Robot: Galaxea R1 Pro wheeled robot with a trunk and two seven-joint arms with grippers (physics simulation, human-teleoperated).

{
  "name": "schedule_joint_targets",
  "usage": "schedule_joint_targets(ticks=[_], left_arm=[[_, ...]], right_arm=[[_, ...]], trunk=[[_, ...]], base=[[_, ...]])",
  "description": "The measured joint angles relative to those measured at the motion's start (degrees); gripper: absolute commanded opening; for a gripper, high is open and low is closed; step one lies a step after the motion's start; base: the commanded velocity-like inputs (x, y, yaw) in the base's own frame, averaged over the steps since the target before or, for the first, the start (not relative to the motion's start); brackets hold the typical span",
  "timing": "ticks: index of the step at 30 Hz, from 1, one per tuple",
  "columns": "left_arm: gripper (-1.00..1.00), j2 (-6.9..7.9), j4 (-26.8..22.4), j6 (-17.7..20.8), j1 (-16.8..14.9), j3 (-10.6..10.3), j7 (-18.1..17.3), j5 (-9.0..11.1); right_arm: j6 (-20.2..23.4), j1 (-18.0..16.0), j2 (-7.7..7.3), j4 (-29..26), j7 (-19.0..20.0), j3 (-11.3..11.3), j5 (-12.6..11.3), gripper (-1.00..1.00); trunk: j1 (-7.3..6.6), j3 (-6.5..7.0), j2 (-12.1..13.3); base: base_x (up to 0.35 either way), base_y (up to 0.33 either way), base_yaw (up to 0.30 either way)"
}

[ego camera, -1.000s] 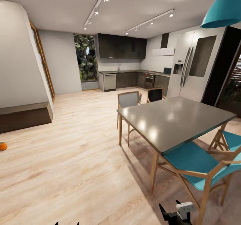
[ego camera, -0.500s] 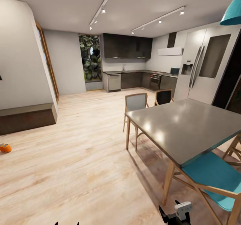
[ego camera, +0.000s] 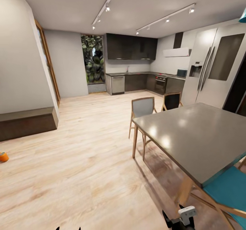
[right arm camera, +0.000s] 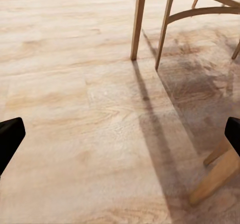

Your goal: Put the three can of soda from the living room inside the tash can in the kitchen.

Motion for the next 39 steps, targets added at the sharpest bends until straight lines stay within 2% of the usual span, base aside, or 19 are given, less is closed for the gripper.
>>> schedule_joint_targets(ticks=[9, 39], left_arm=[[1.00, -0.01, 0.00, 0.00, 0.00, 0.00, 0.00, 0.00], [1.00, -0.02, 0.03, 0.00, 0.00, -0.07, 0.00, -0.10]], right_arm=[[-0.02, -0.01, 0.00, 0.00, -0.01, 0.06, -0.08, 1.00], [0.06, 0.00, 0.03, 0.34, -0.01, 0.15, 0.33, 1.00]], trunk=[[0.00, 0.00, 0.00], [0.00, 0.00, 0.00]], base=[[0.291, 0.136, 0.047], [0.297, 0.116, 0.242]])
